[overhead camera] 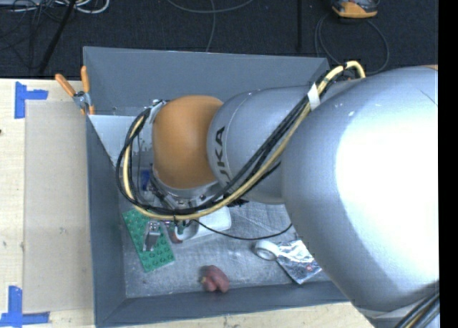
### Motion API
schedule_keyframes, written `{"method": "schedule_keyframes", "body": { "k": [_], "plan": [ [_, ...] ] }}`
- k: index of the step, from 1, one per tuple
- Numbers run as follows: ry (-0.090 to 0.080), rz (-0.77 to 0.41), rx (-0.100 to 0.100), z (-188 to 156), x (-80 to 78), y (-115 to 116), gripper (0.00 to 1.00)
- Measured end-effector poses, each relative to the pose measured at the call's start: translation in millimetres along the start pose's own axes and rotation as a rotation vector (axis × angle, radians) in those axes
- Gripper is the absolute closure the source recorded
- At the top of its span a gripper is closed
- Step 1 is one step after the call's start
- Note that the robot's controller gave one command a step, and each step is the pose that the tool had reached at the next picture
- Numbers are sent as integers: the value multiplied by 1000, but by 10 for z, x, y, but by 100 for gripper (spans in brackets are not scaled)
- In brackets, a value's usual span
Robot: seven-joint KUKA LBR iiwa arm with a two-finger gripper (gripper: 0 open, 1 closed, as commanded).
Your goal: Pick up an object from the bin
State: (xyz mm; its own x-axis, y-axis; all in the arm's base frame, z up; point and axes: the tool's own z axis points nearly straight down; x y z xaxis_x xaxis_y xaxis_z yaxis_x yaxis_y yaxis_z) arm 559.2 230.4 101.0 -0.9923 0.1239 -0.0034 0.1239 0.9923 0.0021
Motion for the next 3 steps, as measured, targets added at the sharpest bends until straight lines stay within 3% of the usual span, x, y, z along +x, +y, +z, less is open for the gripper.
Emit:
{"method": "schedule_keyframes", "body": {
  "k": [1,2,3],
  "plan": [
    [7,129,5,-117,375,-422,0],
    [-2,427,2,275,588,-137,0],
    [10,610,-1,279,255,-159,0]
  ]
}}
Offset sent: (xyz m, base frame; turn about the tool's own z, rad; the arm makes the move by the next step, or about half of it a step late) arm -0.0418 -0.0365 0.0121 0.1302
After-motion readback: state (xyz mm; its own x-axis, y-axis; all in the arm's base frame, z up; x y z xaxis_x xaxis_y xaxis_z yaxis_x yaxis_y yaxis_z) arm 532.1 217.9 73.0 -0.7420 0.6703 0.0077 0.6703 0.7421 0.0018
